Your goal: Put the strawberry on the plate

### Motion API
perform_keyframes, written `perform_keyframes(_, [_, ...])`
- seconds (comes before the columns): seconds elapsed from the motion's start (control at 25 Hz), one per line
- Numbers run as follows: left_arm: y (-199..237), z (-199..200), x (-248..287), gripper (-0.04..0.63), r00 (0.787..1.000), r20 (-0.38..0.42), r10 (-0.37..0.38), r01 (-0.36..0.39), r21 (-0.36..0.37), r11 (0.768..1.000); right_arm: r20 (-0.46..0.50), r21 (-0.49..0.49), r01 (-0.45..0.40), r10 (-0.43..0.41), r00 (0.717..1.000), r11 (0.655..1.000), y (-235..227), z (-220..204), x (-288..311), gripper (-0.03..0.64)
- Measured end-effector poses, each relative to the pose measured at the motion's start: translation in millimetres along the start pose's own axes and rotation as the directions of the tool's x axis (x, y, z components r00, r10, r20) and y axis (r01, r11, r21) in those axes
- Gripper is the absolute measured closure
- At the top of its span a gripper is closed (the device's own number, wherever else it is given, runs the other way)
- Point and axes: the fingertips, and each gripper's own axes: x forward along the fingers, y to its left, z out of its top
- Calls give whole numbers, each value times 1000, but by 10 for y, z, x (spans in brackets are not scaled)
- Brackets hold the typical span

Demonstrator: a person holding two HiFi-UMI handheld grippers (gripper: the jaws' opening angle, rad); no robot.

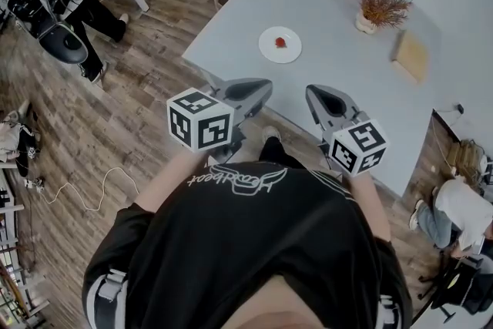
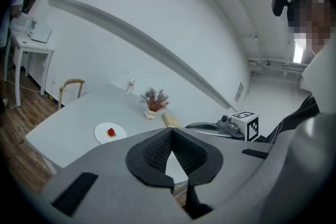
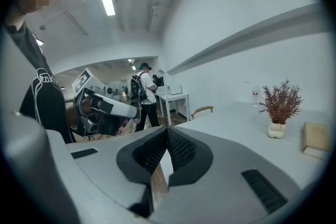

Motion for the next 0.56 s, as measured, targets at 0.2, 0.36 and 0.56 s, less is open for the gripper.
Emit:
perform_keyframes(0.2, [33,-3,13,589,1000,-2,3,-3,-3,1000,0,4,-6,6,1000,1000,-10,-10,38,609])
perform_keyframes(0.36, [74,-11,30,589,1000,-5,7,-7,-10,1000,-2,8,-8,8,1000,1000,-31,-25,72,609])
perform_keyframes(0.56, [114,-29,66,589,1000,-10,6,-6,-21,1000,-4,9,-13,13,1000,1000,-59,-36,117,609])
